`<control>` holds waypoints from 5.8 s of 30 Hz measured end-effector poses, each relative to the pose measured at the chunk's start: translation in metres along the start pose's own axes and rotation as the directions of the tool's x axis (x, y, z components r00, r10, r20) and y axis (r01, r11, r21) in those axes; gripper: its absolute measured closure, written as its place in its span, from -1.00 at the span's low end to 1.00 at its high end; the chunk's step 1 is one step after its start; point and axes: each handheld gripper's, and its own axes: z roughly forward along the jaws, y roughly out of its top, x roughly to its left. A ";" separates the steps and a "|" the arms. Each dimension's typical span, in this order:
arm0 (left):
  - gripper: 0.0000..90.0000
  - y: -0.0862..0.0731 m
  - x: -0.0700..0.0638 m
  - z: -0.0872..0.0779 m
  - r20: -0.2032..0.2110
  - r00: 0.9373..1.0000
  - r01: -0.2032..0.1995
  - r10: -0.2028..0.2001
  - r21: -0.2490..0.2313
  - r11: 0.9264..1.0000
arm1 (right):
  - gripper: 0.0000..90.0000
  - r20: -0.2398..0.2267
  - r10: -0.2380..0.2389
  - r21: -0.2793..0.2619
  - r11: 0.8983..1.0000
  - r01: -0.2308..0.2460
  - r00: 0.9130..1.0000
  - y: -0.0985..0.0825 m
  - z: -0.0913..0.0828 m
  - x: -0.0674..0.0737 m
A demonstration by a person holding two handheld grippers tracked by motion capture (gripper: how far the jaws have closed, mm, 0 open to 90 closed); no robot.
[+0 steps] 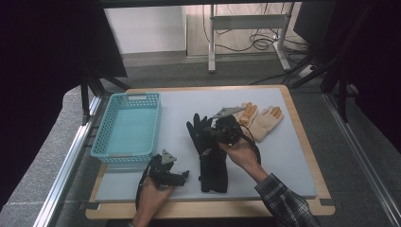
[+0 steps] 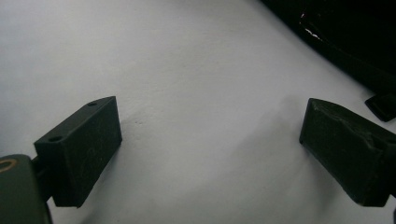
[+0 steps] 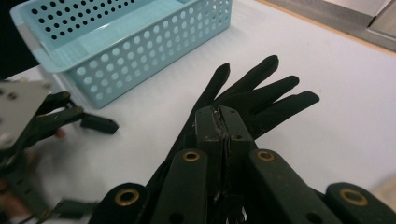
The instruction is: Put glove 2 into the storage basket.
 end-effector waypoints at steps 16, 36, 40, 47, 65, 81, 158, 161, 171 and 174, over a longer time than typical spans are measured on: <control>-0.87 0.000 0.000 0.000 0.001 1.000 -0.001 0.001 0.004 1.000 | 0.93 0.073 0.102 -0.029 0.995 -0.100 0.992 -0.046 -0.017 0.032; -0.87 0.000 0.000 0.000 0.000 1.000 -0.003 0.003 0.005 1.000 | 0.30 0.057 0.088 0.016 0.996 -0.090 0.994 -0.045 0.036 -0.026; -0.87 0.000 0.000 0.000 -0.001 1.000 -0.003 0.003 0.006 1.000 | 0.33 0.077 0.106 0.083 0.990 -0.113 0.991 -0.039 0.069 -0.034; -0.87 0.000 0.000 0.000 -0.001 1.000 -0.003 0.003 0.006 1.000 | 0.92 0.086 0.112 0.080 0.990 -0.119 0.990 -0.042 0.068 -0.036; -0.87 0.000 0.000 0.000 -0.002 1.000 0.001 -0.001 0.000 1.000 | 0.53 -0.073 0.016 0.048 0.999 -0.013 0.997 -0.068 -0.011 -0.006; -0.87 0.000 0.000 0.000 -0.001 1.000 -0.001 0.001 0.003 1.000 | 0.94 -0.099 -0.080 0.139 0.986 0.094 0.992 -0.114 0.001 0.029; -0.89 -0.039 0.027 -0.029 0.045 0.997 -0.055 0.059 -0.069 0.996 | 0.39 -0.006 -0.024 0.047 0.999 0.025 1.000 -0.134 -0.009 -0.002; -0.89 -0.039 0.027 -0.028 0.052 0.997 -0.053 0.056 -0.066 0.996 | 0.27 0.030 -0.012 0.047 0.999 0.011 0.999 -0.141 -0.024 -0.015; -0.89 -0.036 0.027 -0.029 0.050 0.997 -0.052 0.054 -0.044 0.998 | -0.13 0.163 0.066 0.035 0.997 -0.073 0.984 -0.165 -0.058 -0.062; -0.89 -0.035 0.026 -0.029 0.046 0.998 -0.052 0.053 -0.035 0.998 | -0.24 0.216 0.055 0.050 0.997 -0.067 0.975 -0.169 -0.060 -0.070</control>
